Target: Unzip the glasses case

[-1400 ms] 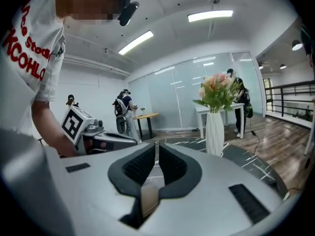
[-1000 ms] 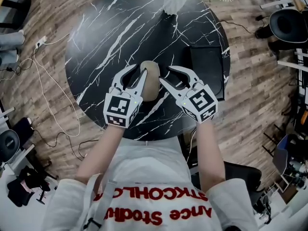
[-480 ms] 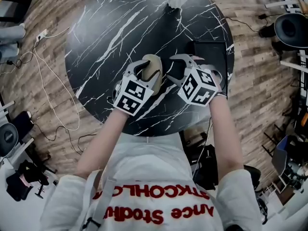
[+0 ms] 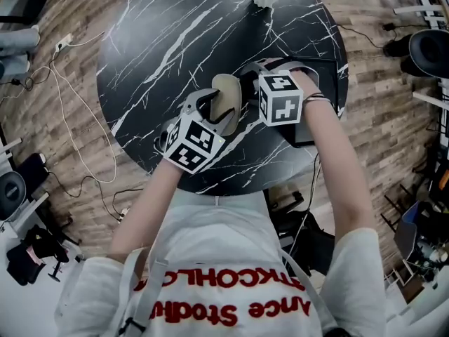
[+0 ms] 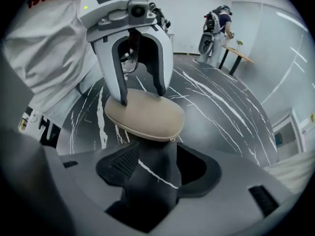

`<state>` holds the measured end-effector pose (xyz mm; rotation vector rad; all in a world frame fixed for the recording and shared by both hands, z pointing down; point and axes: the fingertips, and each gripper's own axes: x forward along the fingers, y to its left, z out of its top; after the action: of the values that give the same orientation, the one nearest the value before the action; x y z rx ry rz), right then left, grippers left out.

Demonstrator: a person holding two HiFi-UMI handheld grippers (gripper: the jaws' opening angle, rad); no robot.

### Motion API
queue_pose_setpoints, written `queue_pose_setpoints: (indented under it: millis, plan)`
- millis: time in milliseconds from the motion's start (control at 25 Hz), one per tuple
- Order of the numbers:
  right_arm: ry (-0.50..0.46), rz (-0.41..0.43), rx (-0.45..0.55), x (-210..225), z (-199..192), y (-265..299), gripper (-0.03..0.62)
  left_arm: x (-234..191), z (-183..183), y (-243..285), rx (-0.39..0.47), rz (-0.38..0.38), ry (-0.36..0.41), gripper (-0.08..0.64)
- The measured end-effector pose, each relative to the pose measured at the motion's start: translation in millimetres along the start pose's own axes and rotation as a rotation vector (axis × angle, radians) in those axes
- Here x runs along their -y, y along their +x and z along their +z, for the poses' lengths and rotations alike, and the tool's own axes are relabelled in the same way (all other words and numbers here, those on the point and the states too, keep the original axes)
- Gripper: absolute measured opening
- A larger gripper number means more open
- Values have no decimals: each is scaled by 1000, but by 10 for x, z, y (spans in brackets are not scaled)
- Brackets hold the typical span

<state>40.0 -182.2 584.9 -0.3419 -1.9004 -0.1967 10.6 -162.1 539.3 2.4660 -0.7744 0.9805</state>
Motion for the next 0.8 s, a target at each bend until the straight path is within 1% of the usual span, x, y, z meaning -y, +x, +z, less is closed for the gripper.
queue_pose_setpoints:
  millis: [80, 280, 480, 680, 800]
  plan:
    - [-34, 2, -17, 47, 6, 53, 233, 10, -41, 7, 0, -12, -11, 213]
    - [-74, 31, 10, 71, 73, 83, 231, 0, -33, 9, -1, -41, -19, 209]
    - [-44, 52, 30, 60, 61, 87, 212, -16, -37, 13, 15, -46, -37, 204]
    - [-45, 19, 40, 72, 48, 82, 180, -32, -35, 22, 28, -46, -47, 198]
    - [-75, -11, 35, 90, 30, 69, 138, -33, -35, 25, 31, -47, -50, 198]
